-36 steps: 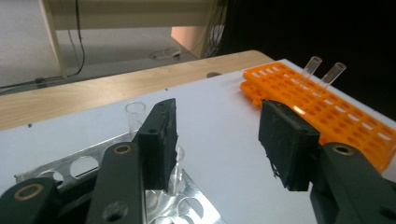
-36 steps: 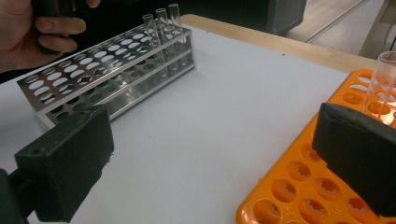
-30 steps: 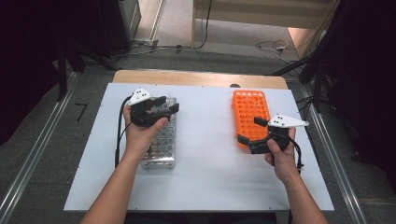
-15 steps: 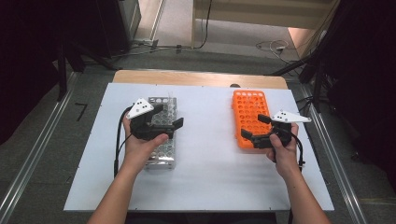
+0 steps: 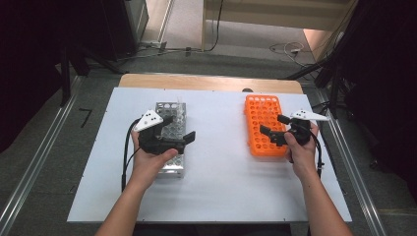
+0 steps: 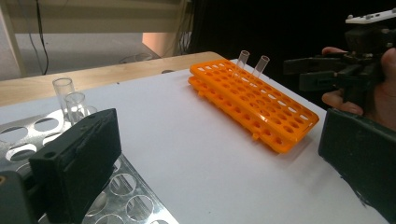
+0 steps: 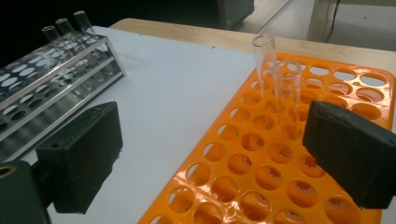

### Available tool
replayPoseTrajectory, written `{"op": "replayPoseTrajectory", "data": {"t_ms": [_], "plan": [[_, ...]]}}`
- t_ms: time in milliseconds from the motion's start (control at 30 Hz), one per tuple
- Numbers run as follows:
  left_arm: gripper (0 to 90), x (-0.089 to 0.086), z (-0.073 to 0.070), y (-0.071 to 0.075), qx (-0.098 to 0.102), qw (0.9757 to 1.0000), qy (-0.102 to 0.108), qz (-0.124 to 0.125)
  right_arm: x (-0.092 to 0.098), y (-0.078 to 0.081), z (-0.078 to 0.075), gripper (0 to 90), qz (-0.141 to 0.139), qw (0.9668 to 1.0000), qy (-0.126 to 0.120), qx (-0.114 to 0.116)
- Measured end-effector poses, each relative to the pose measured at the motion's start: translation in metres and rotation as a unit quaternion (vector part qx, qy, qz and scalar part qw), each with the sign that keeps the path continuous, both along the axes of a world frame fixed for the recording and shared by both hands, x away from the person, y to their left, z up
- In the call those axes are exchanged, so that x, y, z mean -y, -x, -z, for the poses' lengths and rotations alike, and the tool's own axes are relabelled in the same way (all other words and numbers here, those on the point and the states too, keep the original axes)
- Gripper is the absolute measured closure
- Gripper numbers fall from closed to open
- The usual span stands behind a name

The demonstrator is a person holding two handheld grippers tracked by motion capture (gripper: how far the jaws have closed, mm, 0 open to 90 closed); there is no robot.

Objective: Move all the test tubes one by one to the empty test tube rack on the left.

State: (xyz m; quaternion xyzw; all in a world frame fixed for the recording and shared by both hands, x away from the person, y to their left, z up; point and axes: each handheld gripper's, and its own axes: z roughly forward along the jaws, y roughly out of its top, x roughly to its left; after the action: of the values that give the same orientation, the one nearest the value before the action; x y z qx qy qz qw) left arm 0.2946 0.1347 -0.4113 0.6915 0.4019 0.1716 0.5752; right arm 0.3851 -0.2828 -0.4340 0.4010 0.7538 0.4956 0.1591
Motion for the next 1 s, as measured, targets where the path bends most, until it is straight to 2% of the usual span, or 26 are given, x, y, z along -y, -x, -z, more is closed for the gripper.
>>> {"op": "replayPoseTrajectory", "data": {"t_ms": [67, 167, 233, 433, 533, 633, 800, 900, 1000], "plan": [[0.0, 0.001, 0.001, 0.0, -0.001, 1.0, 0.0, 0.001, 0.001, -0.006, 0.001, 5.8, 0.013, 0.9999, 0.003, -0.005], [0.0, 0.001, 0.001, 0.001, -0.002, 1.0, 0.001, 0.002, 0.0, -0.016, 0.004, 15.1, 0.035, 0.9992, 0.015, -0.015], [0.0, 0.001, 0.001, 0.002, -0.001, 1.0, 0.001, 0.003, -0.002, -0.023, 0.007, 22.4, 0.058, 0.9976, 0.027, -0.026], [0.0, 0.001, 0.0, 0.002, 0.001, 1.0, 0.0, 0.004, -0.006, -0.036, 0.018, 42.6, 0.095, 0.9928, 0.062, -0.04], [0.0, 0.001, 0.001, 0.002, -0.002, 1.0, -0.001, 0.006, -0.006, -0.04, 0.019, 49.7, 0.095, 0.9926, 0.063, -0.042], [0.0, 0.001, 0.001, 0.002, -0.002, 1.0, -0.001, 0.007, -0.008, -0.044, 0.019, 56.1, 0.092, 0.9914, 0.076, -0.055], [0.0, 0.002, 0.001, 0.002, -0.003, 1.0, -0.001, 0.007, -0.014, -0.049, 0.019, 60.9, 0.088, 0.9892, 0.102, -0.058], [0.0, 0.002, 0.0, 0.002, -0.003, 1.0, 0.0, 0.006, -0.018, -0.052, 0.02, 65.8, 0.099, 0.9859, 0.117, -0.067], [0.0, 0.002, 0.0, 0.002, -0.005, 1.0, 0.001, 0.006, -0.019, -0.052, 0.02, 69.9, 0.109, 0.9837, 0.128, -0.065]]}}
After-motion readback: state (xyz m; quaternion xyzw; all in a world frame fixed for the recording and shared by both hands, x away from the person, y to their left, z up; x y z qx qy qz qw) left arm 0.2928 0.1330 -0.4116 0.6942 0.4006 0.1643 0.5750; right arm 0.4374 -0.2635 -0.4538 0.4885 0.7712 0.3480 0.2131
